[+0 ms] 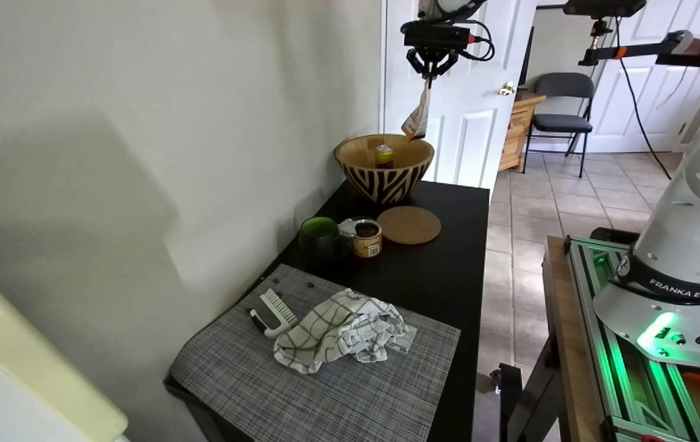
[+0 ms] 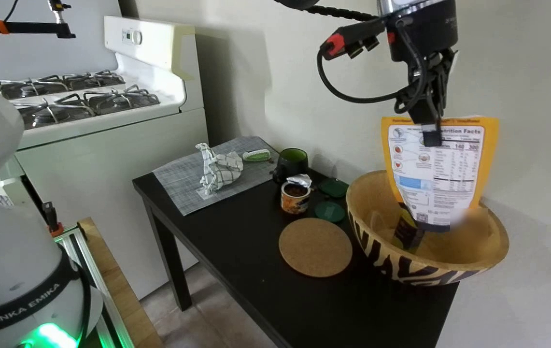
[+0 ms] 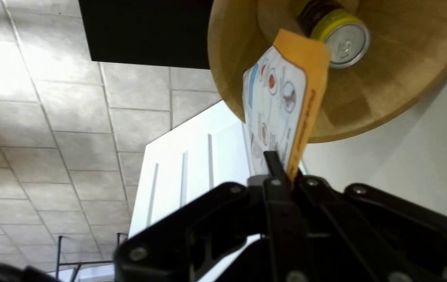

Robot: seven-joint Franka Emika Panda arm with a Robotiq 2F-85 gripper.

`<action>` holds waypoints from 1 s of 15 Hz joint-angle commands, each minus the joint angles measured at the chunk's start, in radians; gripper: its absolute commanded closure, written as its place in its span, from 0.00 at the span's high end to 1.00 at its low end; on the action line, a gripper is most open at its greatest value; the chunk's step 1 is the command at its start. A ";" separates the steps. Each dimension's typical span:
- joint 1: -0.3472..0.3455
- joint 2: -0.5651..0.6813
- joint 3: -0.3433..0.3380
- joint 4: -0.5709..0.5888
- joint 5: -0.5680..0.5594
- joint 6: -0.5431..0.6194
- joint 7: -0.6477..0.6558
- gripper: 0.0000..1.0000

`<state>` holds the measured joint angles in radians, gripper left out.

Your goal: Pick up the white and orange packet from the gray mat and put it in the wooden bowl

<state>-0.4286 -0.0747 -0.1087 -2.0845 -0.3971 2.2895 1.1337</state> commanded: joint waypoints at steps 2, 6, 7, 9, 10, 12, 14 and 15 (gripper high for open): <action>0.049 0.085 -0.087 0.108 -0.001 -0.079 0.064 0.01; 0.084 0.146 -0.119 0.139 0.091 -0.047 0.003 0.01; 0.093 0.160 -0.122 0.148 0.110 -0.056 -0.018 0.01; 0.106 0.184 -0.128 0.164 0.149 -0.076 -0.067 0.01; 0.111 0.194 -0.131 0.171 0.165 -0.085 -0.090 0.01; 0.120 0.216 -0.139 0.187 0.184 -0.091 -0.118 0.01; 0.123 0.233 -0.149 0.202 0.193 -0.106 -0.143 0.01; 0.123 0.240 -0.153 0.211 0.197 -0.119 -0.158 0.01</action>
<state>-0.3231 0.1345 -0.2329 -1.9191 -0.2375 2.2249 1.0307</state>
